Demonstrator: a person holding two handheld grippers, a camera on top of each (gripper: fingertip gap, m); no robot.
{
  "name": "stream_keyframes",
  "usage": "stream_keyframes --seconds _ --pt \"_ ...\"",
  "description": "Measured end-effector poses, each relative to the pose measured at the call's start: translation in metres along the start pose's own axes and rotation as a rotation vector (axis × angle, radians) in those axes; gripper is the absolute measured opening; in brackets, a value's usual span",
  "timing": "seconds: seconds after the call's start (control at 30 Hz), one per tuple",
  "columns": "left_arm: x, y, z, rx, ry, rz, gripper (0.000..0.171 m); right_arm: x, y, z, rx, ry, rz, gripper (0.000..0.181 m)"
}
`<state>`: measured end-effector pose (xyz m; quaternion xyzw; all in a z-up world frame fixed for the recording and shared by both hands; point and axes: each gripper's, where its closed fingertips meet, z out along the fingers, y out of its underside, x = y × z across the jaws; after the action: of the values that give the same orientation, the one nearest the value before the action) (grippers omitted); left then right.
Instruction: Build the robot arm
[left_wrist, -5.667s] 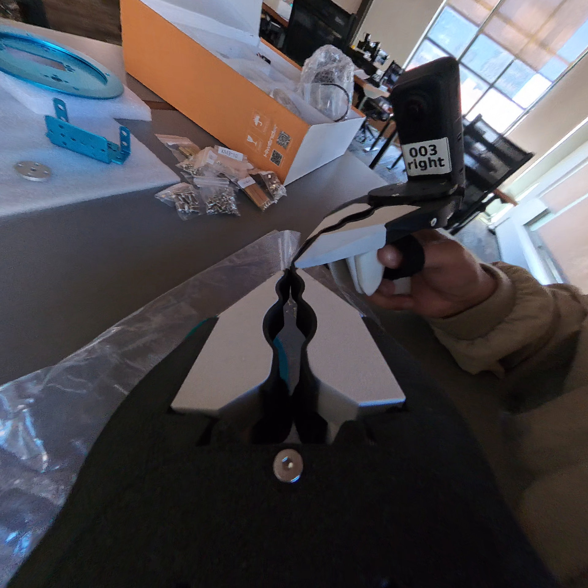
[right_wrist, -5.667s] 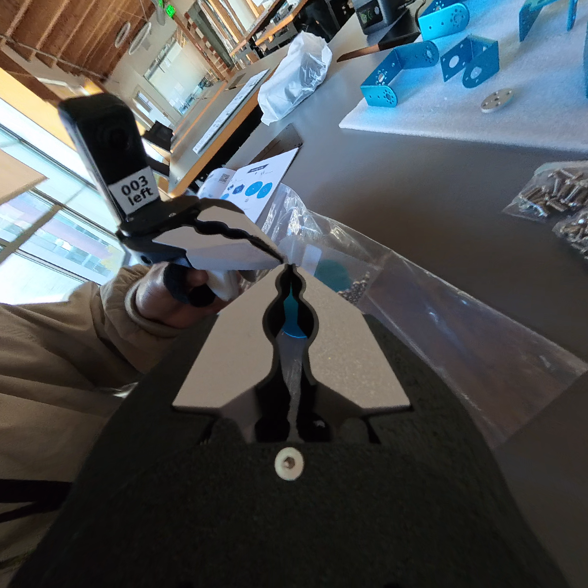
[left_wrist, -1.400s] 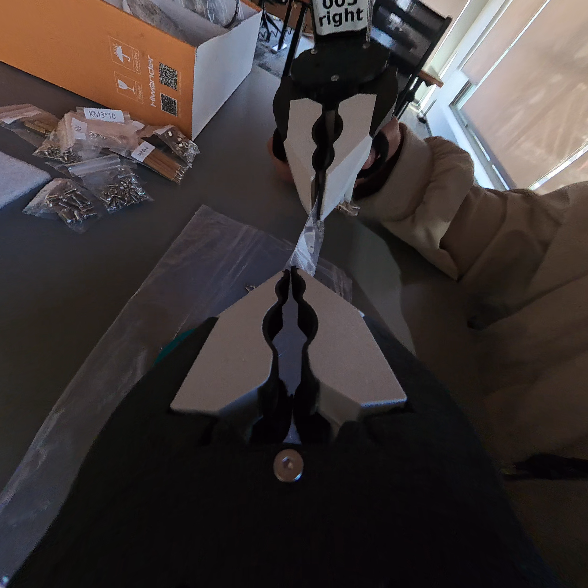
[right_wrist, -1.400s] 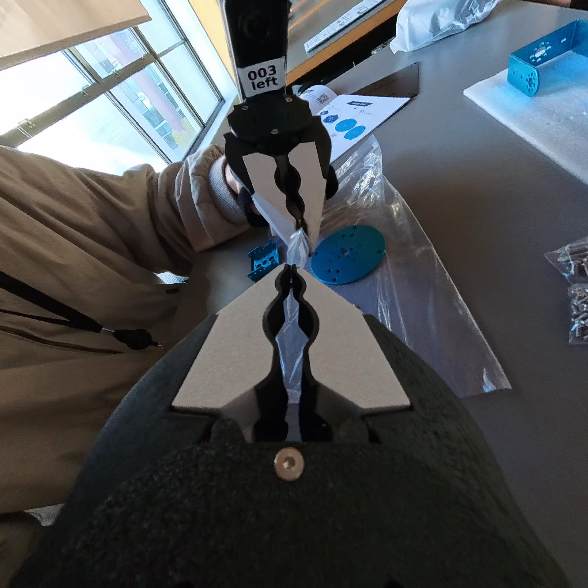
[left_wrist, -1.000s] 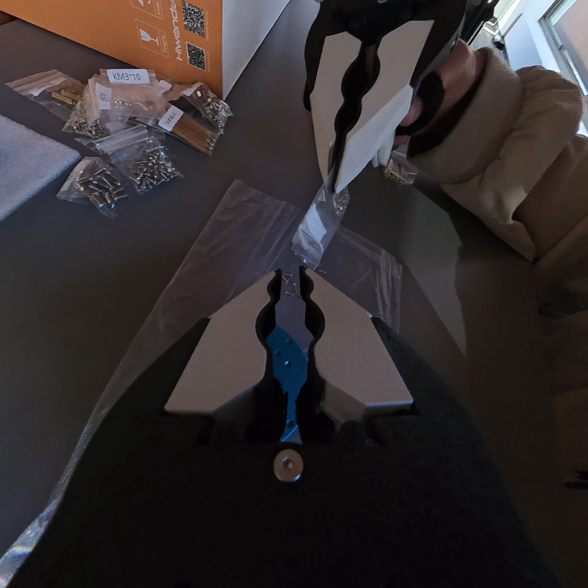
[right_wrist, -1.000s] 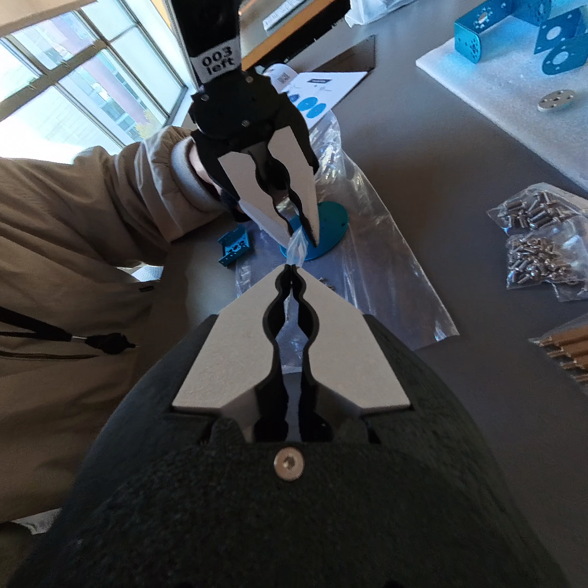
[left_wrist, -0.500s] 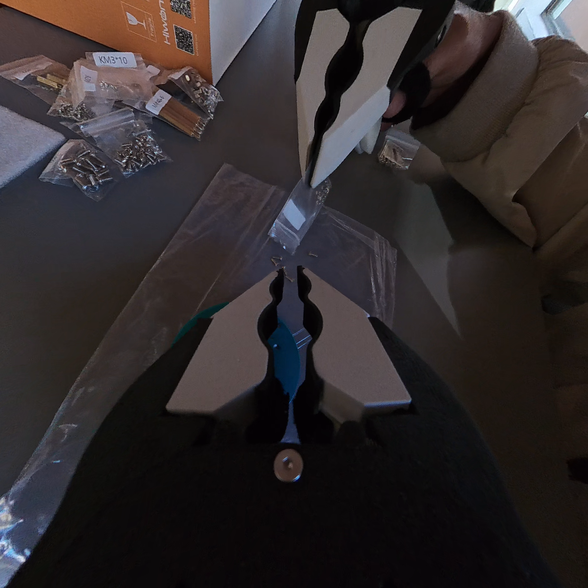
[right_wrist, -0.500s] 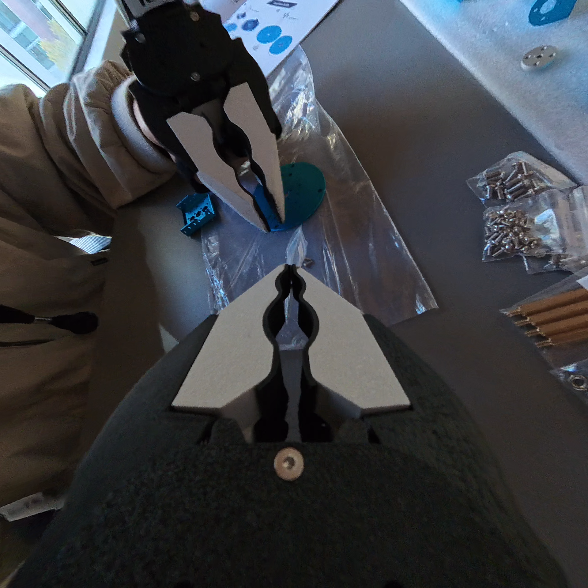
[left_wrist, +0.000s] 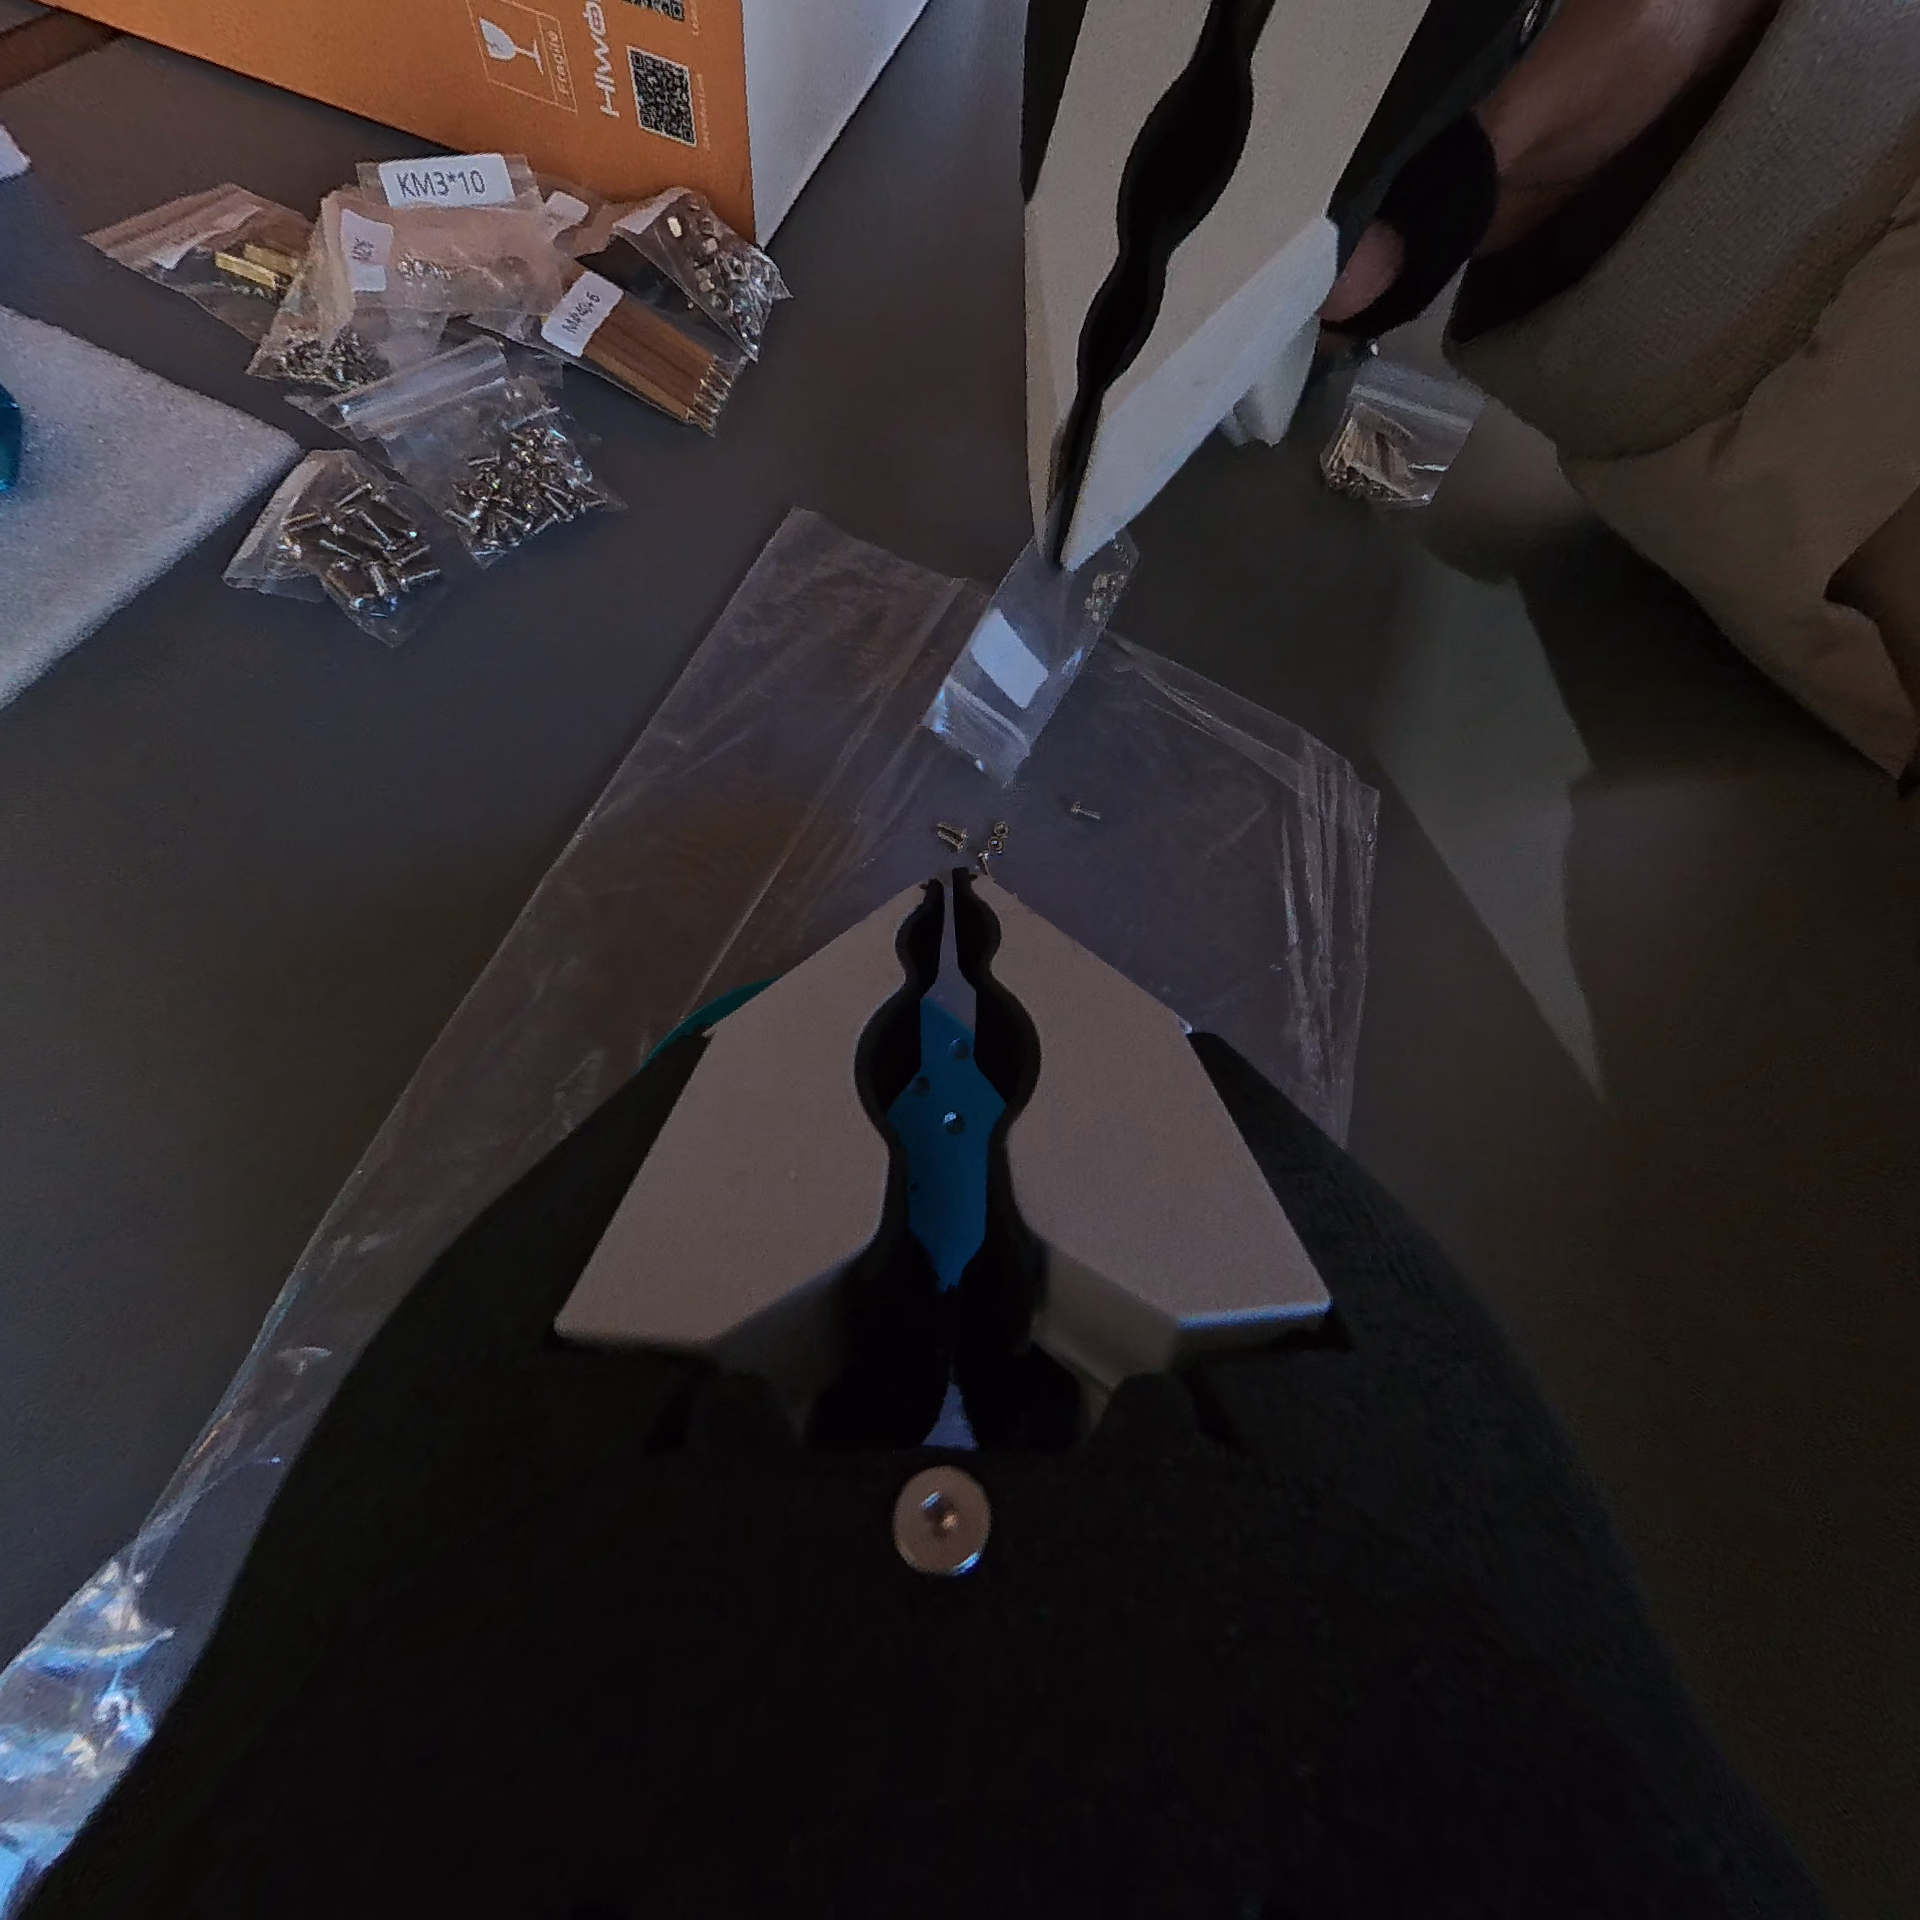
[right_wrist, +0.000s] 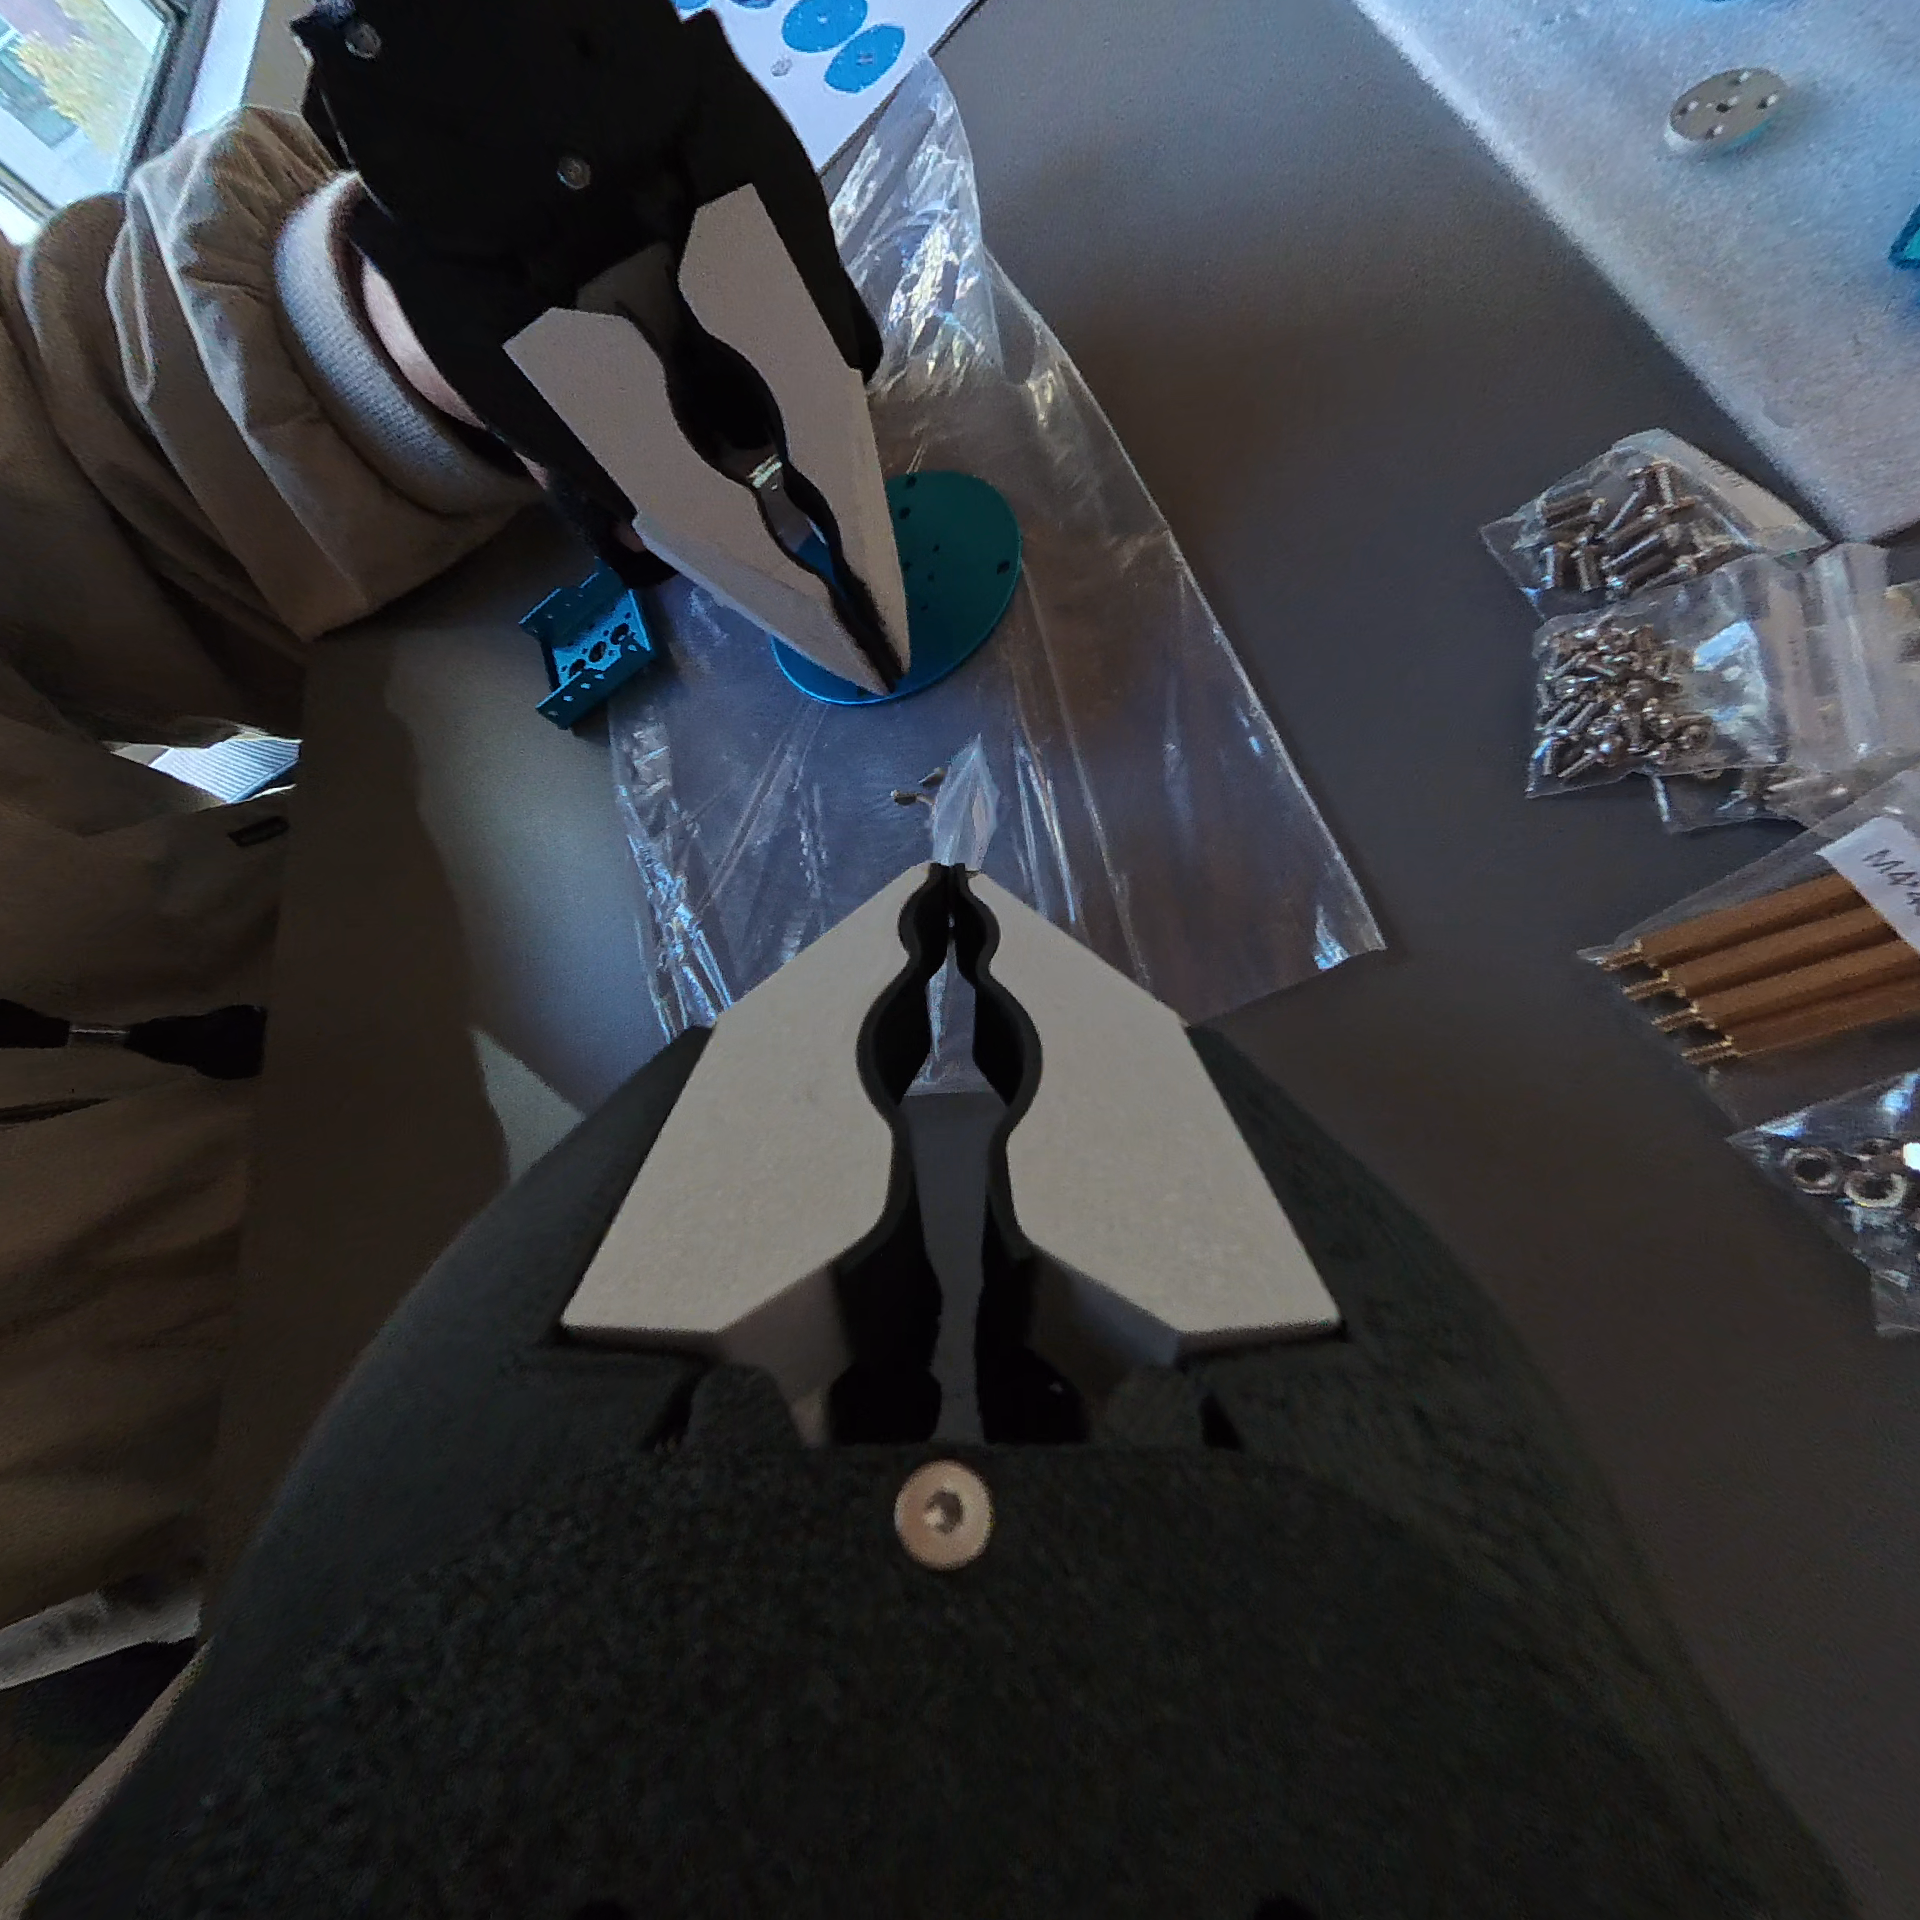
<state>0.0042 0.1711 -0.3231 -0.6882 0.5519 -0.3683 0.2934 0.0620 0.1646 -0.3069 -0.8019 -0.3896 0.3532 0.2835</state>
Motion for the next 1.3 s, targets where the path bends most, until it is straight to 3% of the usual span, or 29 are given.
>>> stream_keyframes --seconds 1.3 --pt "0.0 0.009 0.003 -0.028 -0.013 0.015 0.002 -0.001 0.005 -0.002 -0.021 -0.015 0.0 0.0"
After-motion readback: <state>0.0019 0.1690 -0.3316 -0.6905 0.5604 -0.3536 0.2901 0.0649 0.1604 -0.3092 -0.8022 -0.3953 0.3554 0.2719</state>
